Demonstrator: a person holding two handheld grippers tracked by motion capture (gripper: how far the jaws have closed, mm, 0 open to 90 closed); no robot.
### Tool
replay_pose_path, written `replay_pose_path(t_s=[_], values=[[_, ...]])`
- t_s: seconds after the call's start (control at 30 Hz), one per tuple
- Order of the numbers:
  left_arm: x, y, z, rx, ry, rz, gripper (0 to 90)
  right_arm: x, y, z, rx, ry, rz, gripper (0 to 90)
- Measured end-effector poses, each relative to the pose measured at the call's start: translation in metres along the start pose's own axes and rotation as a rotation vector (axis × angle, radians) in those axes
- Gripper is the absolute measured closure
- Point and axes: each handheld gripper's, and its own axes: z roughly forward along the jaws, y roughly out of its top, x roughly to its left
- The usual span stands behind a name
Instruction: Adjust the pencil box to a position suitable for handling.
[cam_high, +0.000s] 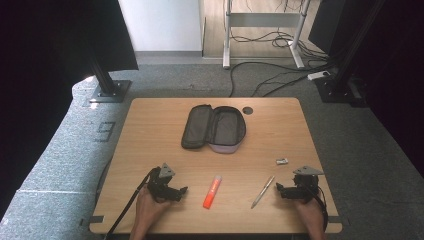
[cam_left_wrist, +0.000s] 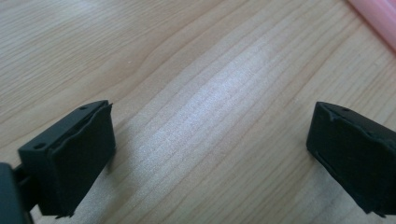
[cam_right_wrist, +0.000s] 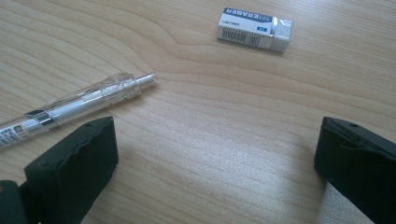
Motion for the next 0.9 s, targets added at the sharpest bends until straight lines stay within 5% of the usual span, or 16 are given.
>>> replay_pose_path(t_s=[0.7, 0.9], values=[[-0.0038, 0.0008, 0.0002, -0.003, 0.026, -0.028, 2.9, 0.0008, 0.0, -0.0002, 0.0, 0.016, -0.014, 0.0], [-0.005, 0.0044, -0.0016, -0.001, -0.007, -0.04, 7.1, 0.0009, 0.0, -0.0002, 0.001, 0.018, -0.016, 0.0]])
